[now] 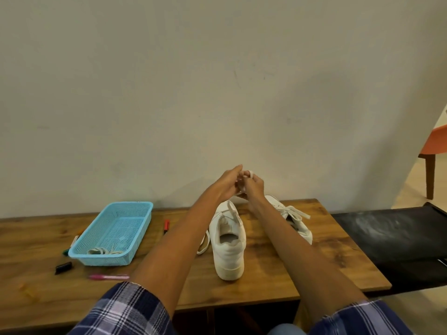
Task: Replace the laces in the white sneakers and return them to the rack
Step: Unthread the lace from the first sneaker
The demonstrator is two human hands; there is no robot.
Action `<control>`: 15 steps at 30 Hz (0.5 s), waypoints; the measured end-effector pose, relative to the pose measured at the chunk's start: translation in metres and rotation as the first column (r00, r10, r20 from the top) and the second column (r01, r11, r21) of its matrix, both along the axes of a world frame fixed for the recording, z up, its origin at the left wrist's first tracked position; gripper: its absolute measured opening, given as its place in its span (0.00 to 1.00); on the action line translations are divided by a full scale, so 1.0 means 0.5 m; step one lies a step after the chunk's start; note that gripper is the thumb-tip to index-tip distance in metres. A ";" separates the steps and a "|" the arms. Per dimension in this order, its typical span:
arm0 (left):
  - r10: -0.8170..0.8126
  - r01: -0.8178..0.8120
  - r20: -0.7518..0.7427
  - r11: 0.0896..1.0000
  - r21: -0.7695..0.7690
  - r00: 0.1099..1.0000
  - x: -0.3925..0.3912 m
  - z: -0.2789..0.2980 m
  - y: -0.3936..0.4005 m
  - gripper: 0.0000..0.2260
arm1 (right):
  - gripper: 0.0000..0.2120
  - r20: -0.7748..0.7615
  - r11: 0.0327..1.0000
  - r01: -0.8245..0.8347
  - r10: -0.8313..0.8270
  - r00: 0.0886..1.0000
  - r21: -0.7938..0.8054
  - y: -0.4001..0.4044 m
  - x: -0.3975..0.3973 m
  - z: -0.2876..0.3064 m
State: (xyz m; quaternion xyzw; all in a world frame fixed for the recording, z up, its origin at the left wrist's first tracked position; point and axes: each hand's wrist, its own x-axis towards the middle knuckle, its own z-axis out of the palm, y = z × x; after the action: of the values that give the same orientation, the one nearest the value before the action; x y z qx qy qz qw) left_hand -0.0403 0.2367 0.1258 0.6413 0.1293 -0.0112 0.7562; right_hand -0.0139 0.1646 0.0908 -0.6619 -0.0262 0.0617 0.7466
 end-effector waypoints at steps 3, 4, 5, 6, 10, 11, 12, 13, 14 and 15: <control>0.151 -0.152 0.024 0.988 0.029 0.988 -0.001 -0.009 0.016 0.11 | 0.14 -0.132 0.989 0.128 -0.117 0.984 0.079 -0.005 0.011 0.016; 0.245 -0.247 0.030 0.963 0.109 0.969 -0.001 -0.017 0.029 0.09 | 0.15 -0.156 0.970 0.184 -0.159 0.975 0.160 -0.011 0.018 0.033; 0.315 -0.316 0.040 0.924 0.215 0.948 0.002 -0.030 0.046 0.08 | 0.16 -0.167 0.938 0.249 -0.212 0.963 0.242 -0.019 0.030 0.051; 0.351 -0.343 0.040 0.876 0.340 0.936 -0.001 -0.044 0.062 0.09 | 0.17 -0.145 0.914 0.298 -0.267 0.953 0.275 -0.029 0.040 0.070; 0.338 -0.164 -0.096 0.663 0.730 0.936 -0.021 -0.112 0.108 0.10 | 0.12 0.483 0.807 0.344 -0.085 0.872 -0.480 -0.066 0.076 0.090; 0.314 -0.095 -0.137 0.624 0.776 0.940 -0.025 -0.126 0.110 0.11 | 0.12 0.504 0.558 0.347 0.152 0.850 -0.754 -0.065 0.074 0.085; 0.285 -0.035 -0.179 0.613 0.789 0.942 -0.027 -0.138 0.109 0.12 | 0.13 0.419 0.299 0.327 0.335 0.844 -0.897 -0.059 0.065 0.075; 0.252 0.011 -0.212 0.621 0.784 0.944 -0.026 -0.150 0.108 0.13 | 0.14 0.294 0.120 0.270 0.440 0.848 -0.956 -0.051 0.057 0.059; 0.226 0.045 -0.240 0.633 0.773 0.944 -0.026 -0.158 0.101 0.15 | 0.16 0.172 0.036 0.178 0.487 0.856 -0.983 -0.040 0.050 0.041; 0.207 0.069 -0.250 0.624 0.778 0.946 -0.024 -0.165 0.096 0.17 | 0.18 0.068 0.007 0.074 0.507 0.859 -0.997 -0.025 0.045 0.019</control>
State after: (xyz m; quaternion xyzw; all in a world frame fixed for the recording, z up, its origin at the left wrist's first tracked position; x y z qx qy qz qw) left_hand -0.0522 0.2848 0.0434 0.8884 0.2655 -0.0273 0.3735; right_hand 0.0088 0.1524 0.1002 -0.9695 -0.2395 0.0389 0.0360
